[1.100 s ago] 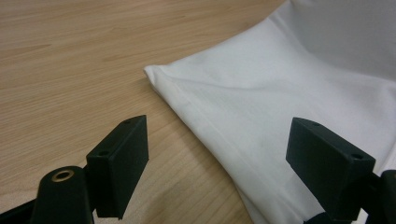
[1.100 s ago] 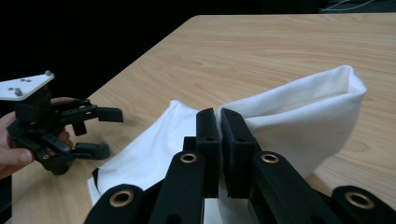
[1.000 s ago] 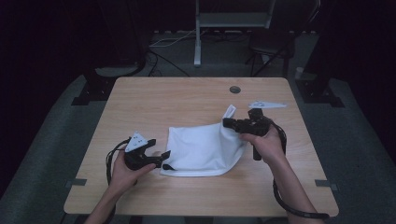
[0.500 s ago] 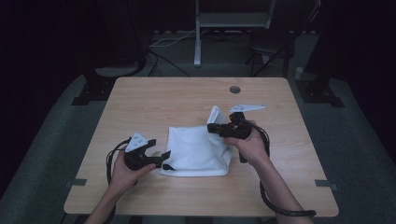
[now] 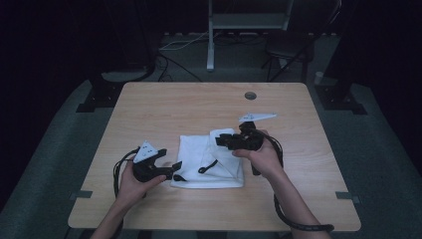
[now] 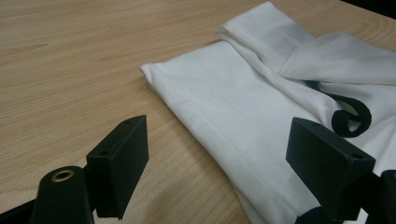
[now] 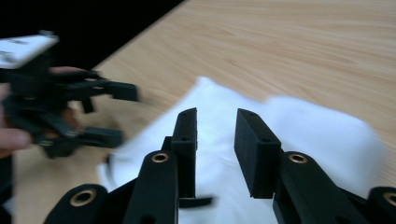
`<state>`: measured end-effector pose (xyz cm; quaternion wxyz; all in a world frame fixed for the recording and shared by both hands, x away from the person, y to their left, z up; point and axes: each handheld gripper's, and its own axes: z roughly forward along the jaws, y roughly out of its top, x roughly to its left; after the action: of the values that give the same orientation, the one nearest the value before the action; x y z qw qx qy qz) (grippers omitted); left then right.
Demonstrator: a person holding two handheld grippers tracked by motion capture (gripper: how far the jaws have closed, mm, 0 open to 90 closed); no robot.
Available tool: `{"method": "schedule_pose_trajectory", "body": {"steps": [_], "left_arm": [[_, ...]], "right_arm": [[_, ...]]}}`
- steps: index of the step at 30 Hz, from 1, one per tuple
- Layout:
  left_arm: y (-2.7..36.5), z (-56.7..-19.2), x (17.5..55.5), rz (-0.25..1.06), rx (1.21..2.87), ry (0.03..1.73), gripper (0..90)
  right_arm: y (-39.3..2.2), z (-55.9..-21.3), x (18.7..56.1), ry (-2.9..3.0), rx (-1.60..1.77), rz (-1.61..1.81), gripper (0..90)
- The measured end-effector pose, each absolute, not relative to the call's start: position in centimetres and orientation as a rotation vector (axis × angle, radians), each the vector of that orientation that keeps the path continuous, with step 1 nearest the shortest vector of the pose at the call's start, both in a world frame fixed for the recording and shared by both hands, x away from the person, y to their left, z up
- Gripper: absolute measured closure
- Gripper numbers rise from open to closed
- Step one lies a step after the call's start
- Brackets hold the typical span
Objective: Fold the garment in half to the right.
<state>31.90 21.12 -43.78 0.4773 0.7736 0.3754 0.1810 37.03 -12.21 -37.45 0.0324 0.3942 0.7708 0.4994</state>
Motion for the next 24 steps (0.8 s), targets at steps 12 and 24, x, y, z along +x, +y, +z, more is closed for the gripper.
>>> {"method": "schedule_pose_trajectory", "body": {"steps": [12, 24], "left_arm": [[20.9, -43.8, 31.8, 0.444, 1.880, 0.910, 20.8], [20.0, -42.8, 31.3, 0.445, 1.864, 0.856, 20.8]], "right_arm": [[-15.5, -40.3, 37.1, 2.361, 1.321, 1.422, 61.6], [-16.3, -40.1, 36.8, 2.331, 1.349, 1.398, 52.5]]}}
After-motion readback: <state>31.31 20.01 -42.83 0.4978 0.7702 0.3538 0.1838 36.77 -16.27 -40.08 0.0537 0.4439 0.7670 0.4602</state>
